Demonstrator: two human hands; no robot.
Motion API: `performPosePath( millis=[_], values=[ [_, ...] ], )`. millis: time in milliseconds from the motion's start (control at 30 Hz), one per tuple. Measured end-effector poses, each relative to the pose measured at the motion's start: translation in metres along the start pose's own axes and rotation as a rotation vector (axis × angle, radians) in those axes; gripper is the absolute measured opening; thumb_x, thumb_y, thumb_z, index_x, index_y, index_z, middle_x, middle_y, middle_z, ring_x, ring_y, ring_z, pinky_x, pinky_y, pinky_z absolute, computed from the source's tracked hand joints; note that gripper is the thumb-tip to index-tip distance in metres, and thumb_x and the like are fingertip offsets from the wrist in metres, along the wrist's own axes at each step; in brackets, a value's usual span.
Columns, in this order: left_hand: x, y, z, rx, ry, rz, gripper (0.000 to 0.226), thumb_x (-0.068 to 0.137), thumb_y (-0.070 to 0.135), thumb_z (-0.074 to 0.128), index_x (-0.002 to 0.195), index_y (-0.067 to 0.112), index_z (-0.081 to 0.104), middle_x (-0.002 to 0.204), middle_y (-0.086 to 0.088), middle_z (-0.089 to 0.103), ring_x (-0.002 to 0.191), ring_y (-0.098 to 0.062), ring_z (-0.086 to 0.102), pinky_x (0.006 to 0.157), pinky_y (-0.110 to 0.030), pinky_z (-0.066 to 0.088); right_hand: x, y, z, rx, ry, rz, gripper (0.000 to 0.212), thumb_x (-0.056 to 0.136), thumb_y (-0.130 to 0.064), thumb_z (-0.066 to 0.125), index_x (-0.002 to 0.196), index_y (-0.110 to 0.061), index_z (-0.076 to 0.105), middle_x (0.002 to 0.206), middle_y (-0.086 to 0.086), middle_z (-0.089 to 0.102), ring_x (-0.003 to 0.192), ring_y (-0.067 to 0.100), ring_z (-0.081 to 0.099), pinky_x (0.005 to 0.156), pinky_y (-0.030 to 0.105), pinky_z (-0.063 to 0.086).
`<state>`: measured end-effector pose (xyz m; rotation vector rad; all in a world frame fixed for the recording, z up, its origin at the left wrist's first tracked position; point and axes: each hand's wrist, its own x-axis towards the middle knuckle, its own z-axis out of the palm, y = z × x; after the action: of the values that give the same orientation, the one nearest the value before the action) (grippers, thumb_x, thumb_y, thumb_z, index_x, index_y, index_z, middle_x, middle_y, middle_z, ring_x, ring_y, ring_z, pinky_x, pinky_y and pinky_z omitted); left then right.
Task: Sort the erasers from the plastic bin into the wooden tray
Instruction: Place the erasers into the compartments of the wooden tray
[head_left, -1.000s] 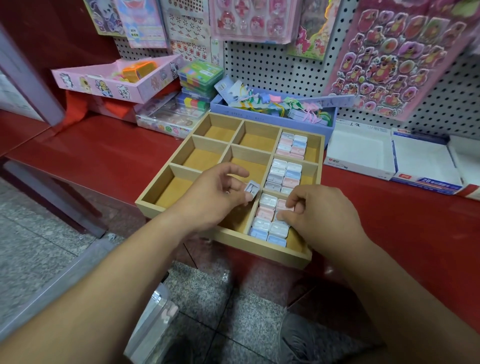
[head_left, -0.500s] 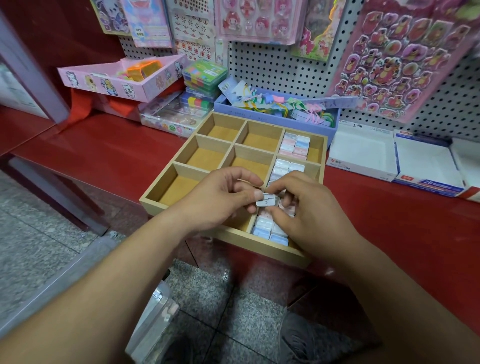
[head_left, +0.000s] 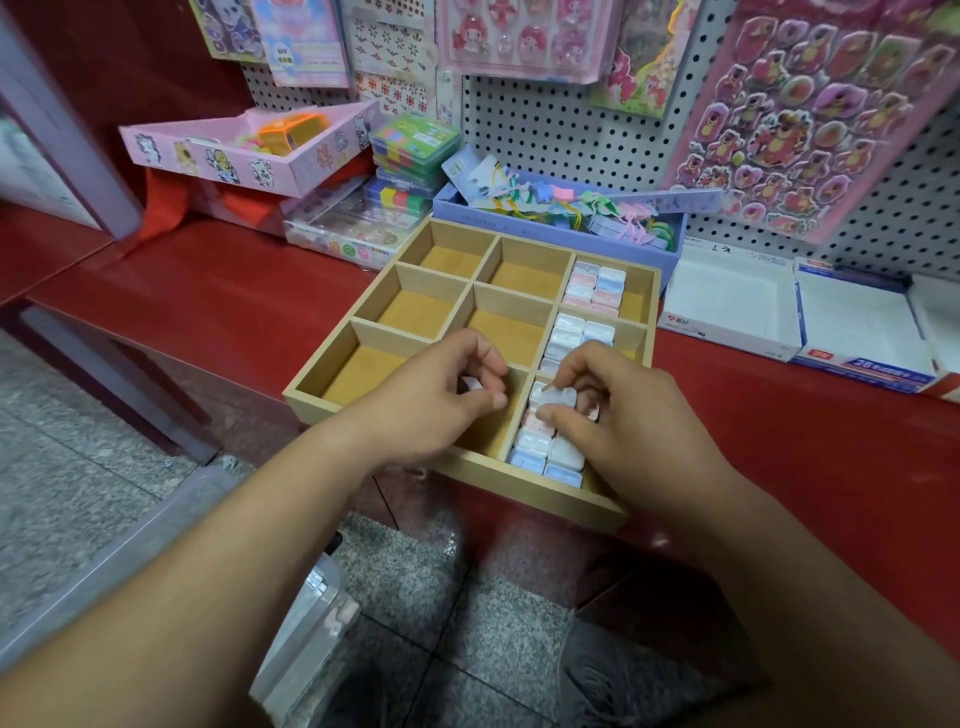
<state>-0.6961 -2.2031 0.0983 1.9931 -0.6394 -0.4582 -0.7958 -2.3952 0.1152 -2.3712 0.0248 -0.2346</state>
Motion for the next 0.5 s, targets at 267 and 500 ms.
performPosePath(
  millis=[267,500],
  values=[
    [0.000,0.005,0.002,0.017,0.060,-0.023,0.012,0.098,0.029,0.065,0.089,0.021,0.067,0.066,0.013,0.054,0.059,-0.003,0.047,0.060,-0.022,0.038,0.004,0.002,0.009,-0.130,-0.046,-0.017,0.019,0.082,-0.034,0.082,0.075,-0.033,0.064,0.085,-0.011,0.050,0.083,0.006,0.048,0.072,0.025,0.042],
    [-0.004,0.004,-0.006,-0.036,-0.051,-0.079,0.034,0.099,-0.005,0.052,0.117,0.020,0.067,0.092,-0.010,0.071,0.079,-0.012,0.064,0.080,-0.021,0.050,0.006,0.003,0.016,-0.255,-0.022,-0.024,0.015,0.089,-0.031,0.075,0.076,-0.025,0.071,0.072,-0.010,0.063,0.077,0.009,0.055,0.071,0.031,0.048]
  ],
)
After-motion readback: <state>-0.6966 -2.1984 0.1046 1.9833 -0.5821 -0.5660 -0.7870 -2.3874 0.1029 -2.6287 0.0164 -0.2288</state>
